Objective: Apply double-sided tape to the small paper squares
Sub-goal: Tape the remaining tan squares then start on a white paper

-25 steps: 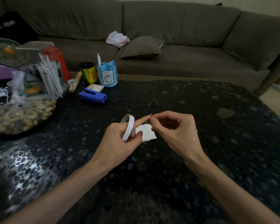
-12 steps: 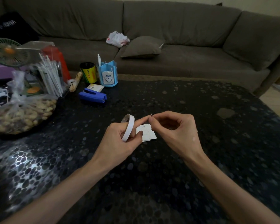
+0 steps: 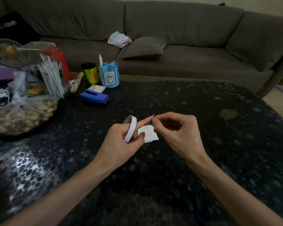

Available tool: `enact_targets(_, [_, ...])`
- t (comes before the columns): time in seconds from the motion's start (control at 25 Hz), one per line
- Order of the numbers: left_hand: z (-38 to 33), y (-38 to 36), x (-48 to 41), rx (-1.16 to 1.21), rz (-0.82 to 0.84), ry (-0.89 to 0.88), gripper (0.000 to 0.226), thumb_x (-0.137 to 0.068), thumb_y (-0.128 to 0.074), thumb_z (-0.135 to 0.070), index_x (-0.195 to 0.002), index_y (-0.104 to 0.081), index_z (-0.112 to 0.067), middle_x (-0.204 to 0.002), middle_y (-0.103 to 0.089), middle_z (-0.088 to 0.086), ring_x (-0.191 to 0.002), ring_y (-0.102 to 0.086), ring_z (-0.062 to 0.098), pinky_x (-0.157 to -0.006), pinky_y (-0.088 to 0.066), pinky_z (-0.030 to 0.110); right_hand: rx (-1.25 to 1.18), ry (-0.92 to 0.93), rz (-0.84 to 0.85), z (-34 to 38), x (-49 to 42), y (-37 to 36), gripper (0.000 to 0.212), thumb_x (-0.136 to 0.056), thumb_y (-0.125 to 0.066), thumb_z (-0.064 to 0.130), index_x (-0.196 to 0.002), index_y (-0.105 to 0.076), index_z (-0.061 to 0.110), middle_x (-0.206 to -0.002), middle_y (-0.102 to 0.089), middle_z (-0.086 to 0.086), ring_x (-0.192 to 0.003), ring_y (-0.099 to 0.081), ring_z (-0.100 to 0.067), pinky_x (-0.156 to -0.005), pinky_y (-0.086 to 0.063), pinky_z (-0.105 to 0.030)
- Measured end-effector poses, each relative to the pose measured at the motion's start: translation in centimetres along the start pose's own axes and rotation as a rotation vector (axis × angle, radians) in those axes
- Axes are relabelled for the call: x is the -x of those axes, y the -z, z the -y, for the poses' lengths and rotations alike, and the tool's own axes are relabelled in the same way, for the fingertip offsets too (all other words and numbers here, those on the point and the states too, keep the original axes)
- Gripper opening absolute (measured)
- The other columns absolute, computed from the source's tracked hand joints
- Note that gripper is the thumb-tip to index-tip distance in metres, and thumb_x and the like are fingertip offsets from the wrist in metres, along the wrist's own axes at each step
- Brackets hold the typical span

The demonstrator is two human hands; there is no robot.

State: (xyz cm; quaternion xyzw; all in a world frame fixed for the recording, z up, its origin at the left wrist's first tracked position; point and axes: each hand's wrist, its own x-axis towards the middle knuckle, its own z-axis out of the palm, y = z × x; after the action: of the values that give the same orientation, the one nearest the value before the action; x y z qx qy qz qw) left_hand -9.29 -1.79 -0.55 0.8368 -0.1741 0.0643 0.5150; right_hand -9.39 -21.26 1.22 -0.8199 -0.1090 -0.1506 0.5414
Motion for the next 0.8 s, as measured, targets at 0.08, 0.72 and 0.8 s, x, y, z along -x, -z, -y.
enact_targets(0.08, [-0.3,0.0,0.0,-0.001,0.014,-0.016,0.024,-0.094,-0.069,-0.003,-0.102,-0.068,0.02,-0.076,-0.071,-0.021,-0.051,-0.053,0.006,-0.067,-0.049,0.012,-0.004,-0.004,-0.003,0.0,0.0,0.0,0.009,-0.094,-0.076,0.016,-0.1,-0.082,0.02,-0.088,-0.079,0.011,-0.087,-0.076,-0.006,-0.082,-0.06,-0.022])
enact_targets(0.72, [-1.5,0.4,-0.1,0.307,-0.187,0.13,0.016,-0.09,-0.075,-0.023,-0.105,-0.082,-0.027,-0.068,-0.068,0.004,-0.058,-0.056,0.007,-0.06,-0.05,0.017,0.003,0.006,0.017,-0.1,0.1,-0.4,0.009,-0.094,-0.077,0.016,-0.099,-0.081,0.021,-0.085,-0.078,0.013,-0.086,-0.075,-0.007,-0.081,-0.06,-0.021])
enact_targets(0.8, [-1.6,0.6,-0.2,0.345,-0.239,0.202,0.012,-0.091,-0.074,-0.022,-0.099,-0.082,-0.023,-0.07,-0.071,-0.004,-0.06,-0.059,0.003,-0.058,-0.049,0.016,0.01,0.007,0.016,-0.1,0.2,-0.5,0.007,-0.093,-0.078,0.016,-0.097,-0.081,0.021,-0.086,-0.077,0.014,-0.086,-0.075,-0.006,-0.079,-0.058,-0.019])
